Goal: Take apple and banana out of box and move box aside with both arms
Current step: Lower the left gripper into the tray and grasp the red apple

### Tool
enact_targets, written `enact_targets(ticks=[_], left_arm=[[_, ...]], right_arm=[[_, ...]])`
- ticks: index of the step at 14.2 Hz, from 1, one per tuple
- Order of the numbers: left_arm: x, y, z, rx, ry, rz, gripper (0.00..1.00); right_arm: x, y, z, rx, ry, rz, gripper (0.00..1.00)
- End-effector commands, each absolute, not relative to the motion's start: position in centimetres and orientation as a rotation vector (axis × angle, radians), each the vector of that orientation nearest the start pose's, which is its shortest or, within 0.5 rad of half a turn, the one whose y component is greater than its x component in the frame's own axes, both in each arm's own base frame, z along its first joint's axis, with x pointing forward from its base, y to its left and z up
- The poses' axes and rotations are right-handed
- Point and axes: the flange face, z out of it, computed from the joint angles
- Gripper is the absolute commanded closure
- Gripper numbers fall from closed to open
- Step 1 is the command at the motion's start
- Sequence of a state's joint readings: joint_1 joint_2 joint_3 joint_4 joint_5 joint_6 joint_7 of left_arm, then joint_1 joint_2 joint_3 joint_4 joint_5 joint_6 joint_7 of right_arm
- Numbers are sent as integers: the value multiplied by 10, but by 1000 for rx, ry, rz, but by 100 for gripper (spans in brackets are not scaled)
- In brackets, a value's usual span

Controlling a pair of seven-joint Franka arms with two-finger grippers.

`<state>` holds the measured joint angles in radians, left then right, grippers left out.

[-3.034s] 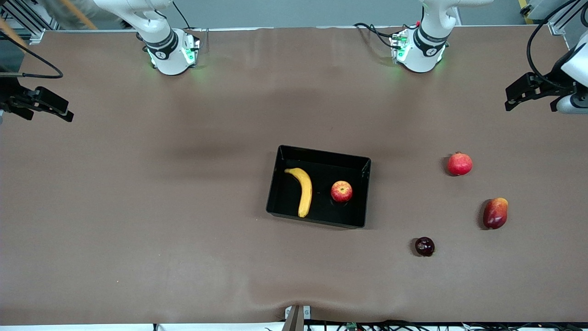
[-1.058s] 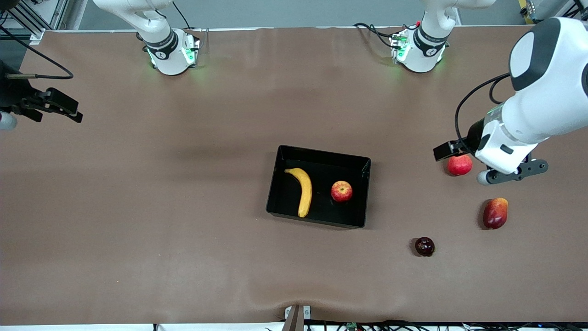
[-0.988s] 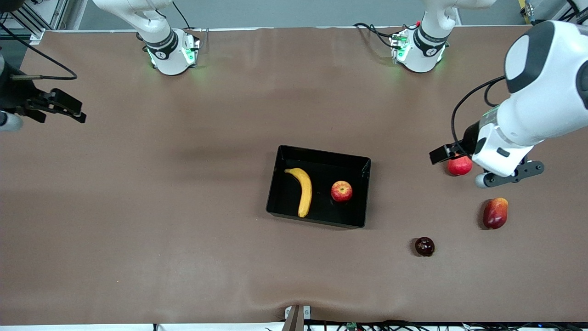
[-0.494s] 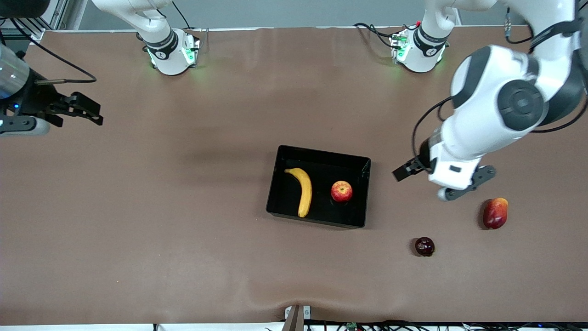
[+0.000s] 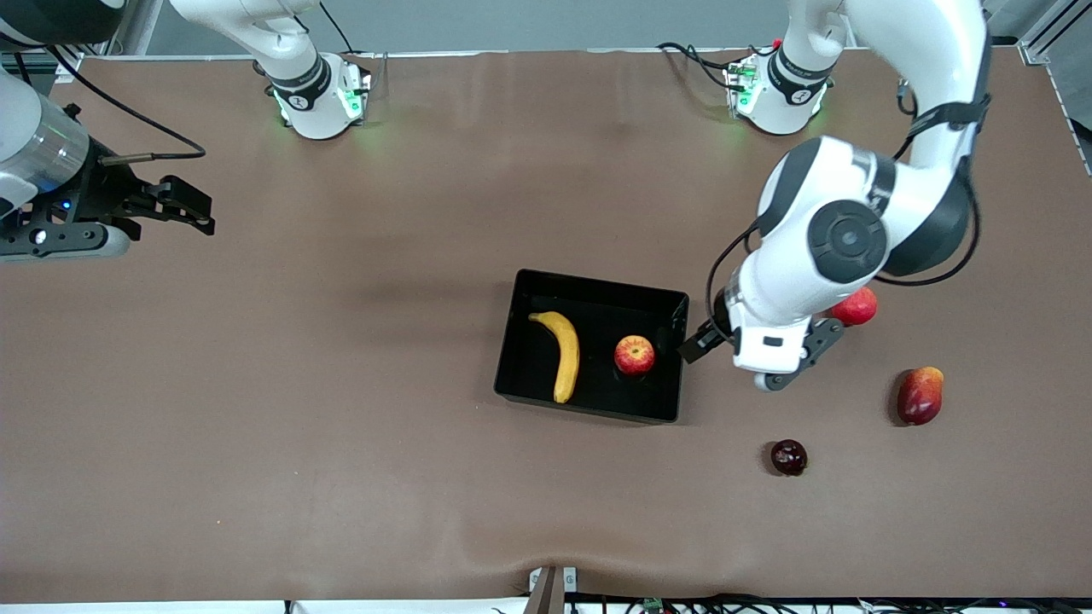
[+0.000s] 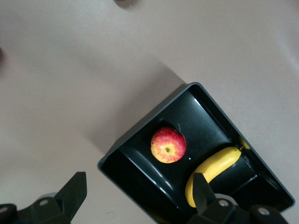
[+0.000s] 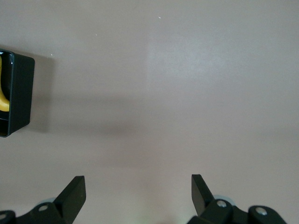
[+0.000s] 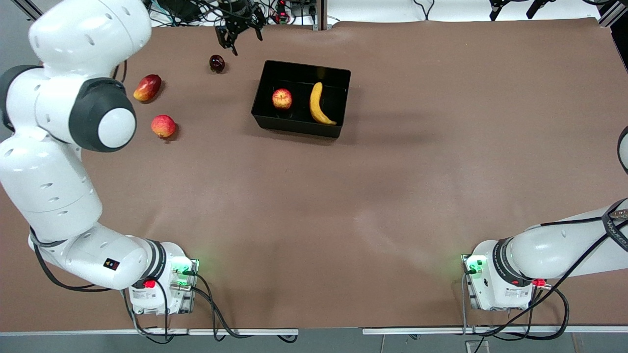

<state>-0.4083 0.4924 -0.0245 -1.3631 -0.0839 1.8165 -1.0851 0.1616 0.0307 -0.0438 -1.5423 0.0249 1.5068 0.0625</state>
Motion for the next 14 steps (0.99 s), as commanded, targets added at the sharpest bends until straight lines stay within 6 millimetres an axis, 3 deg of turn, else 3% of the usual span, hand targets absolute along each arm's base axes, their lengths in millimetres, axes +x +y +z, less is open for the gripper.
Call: enact_targets(ticks=[1, 5, 14], left_arm=[[641, -313, 414, -2983, -1156, 114, 0], [634, -348, 374, -2965, -1173, 104, 0], [623, -379, 286, -2924, -1066, 106, 0]], right_arm=[[554, 73, 615, -3120, -75, 104, 0], [556, 73, 611, -3122, -75, 116, 0], [564, 68, 601, -3124, -73, 139, 0]])
